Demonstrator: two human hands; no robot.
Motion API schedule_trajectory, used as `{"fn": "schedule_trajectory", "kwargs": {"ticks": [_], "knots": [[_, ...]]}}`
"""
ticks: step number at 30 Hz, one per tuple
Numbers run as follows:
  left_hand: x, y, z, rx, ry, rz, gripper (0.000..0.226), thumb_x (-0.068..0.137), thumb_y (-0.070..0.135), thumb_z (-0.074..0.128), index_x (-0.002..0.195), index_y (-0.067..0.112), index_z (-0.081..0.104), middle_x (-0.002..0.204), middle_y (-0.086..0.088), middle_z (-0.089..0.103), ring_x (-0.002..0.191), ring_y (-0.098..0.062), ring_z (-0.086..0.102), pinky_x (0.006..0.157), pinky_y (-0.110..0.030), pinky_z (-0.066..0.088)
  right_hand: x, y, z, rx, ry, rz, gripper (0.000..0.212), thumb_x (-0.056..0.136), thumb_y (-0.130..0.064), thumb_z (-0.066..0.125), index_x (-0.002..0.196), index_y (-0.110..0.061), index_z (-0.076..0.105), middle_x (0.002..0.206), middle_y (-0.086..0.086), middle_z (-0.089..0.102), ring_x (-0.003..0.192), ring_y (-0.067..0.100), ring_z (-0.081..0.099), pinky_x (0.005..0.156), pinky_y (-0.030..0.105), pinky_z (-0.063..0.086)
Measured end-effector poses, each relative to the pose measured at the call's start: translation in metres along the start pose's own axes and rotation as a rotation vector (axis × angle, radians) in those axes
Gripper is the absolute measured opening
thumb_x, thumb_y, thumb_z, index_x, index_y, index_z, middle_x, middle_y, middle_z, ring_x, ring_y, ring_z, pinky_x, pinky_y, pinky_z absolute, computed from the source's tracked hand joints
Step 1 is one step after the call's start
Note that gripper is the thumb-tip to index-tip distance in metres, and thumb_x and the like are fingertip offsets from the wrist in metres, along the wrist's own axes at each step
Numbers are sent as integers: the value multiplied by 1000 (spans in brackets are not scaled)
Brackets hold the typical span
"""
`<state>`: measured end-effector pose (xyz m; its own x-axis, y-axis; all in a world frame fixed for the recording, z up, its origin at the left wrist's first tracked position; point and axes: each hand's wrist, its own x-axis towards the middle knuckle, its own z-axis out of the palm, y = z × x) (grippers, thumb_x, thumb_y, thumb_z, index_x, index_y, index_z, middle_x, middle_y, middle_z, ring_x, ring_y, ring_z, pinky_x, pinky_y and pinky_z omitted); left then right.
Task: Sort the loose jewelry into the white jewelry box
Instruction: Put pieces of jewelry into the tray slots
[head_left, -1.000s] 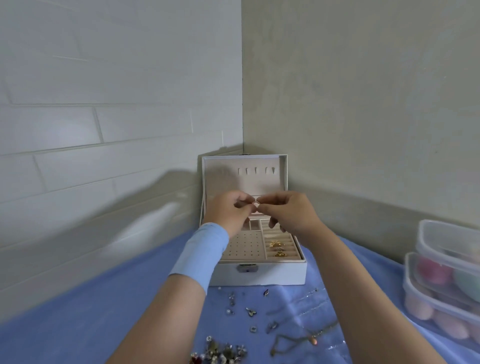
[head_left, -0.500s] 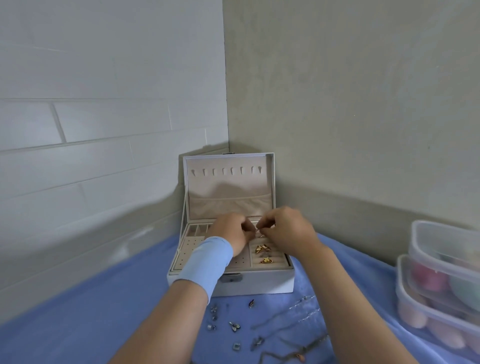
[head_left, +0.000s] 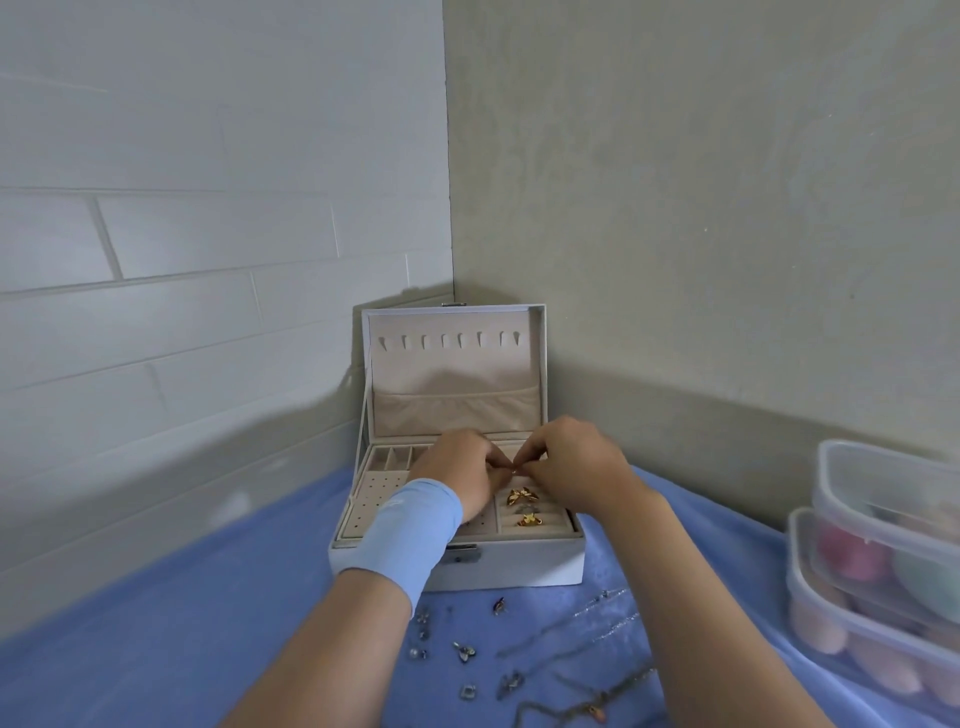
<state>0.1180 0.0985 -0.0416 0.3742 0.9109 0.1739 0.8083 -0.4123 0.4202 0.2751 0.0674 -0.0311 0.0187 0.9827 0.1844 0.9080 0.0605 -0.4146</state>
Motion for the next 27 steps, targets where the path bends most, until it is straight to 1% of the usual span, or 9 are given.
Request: {"fn": "schedule_trajectory", "kwargs": {"ticks": [4,7,9,13,16,19,23,25,27], "knots": [[-4,-2,-4,-57,-65,-16,27,95,35,56,118,31,70,125,6,63,111,-16,59,93,-29,44,-3,-8,-1,-99,-20,-4,24,96,-23,57,105,-36,76,107,-11,73,98,14,66,79,27,52],[-18,-6,-12,-77,-3,-15,32,95,35,56,125,29,65,131,7,58,120,-16,54,99,-30,41,-11,-20,-1,-69,27,-42,25,97,-25,56,114,-32,74,114,-9,72,106,17,64,83,28,51],[-33,-10,-24,-111,79,0,26,93,33,60,118,27,66,118,8,60,112,-13,54,93,-26,40,-19,-34,-2,-20,47,-92,24,98,-25,57,114,-29,74,111,-7,73,105,16,65,85,30,52],[-76,-27,-54,-198,165,-41,9,86,30,66,91,26,59,89,9,56,78,-9,51,68,-23,38,-41,-76,0,117,-17,-215,21,95,-22,59,105,-24,77,99,-4,75,92,16,67,82,32,53],[-112,-47,-73,-232,74,-151,6,87,24,61,89,29,56,83,10,58,75,-9,54,64,-24,38,-58,-107,14,188,-151,-278,16,91,-22,62,94,-17,77,89,3,74,81,23,67,77,40,56],[-144,-71,-81,-162,-54,-238,6,89,23,60,94,26,59,92,9,62,86,-12,58,74,-25,44,-70,-131,38,132,-280,-341,16,84,-22,67,89,-8,74,86,13,71,75,28,62,76,41,55],[-180,-93,-82,19,-282,-338,14,88,28,61,102,31,60,110,9,62,105,-14,59,89,-27,44,-87,-156,59,64,-438,-397,16,84,-24,77,99,-17,79,91,-2,74,75,13,65,73,29,53],[-193,-101,-83,51,-325,-374,19,84,38,68,103,35,65,113,12,65,106,-12,60,92,-27,44,-93,-166,67,46,-474,-416,19,83,-28,80,100,-19,80,94,-4,75,83,14,67,77,30,54],[-200,-107,-82,14,-339,-372,17,80,41,75,95,35,70,106,14,69,102,-9,63,90,-25,46,-97,-172,72,23,-497,-414,20,81,-29,82,99,-21,81,95,-5,76,87,15,68,76,29,54]]}}
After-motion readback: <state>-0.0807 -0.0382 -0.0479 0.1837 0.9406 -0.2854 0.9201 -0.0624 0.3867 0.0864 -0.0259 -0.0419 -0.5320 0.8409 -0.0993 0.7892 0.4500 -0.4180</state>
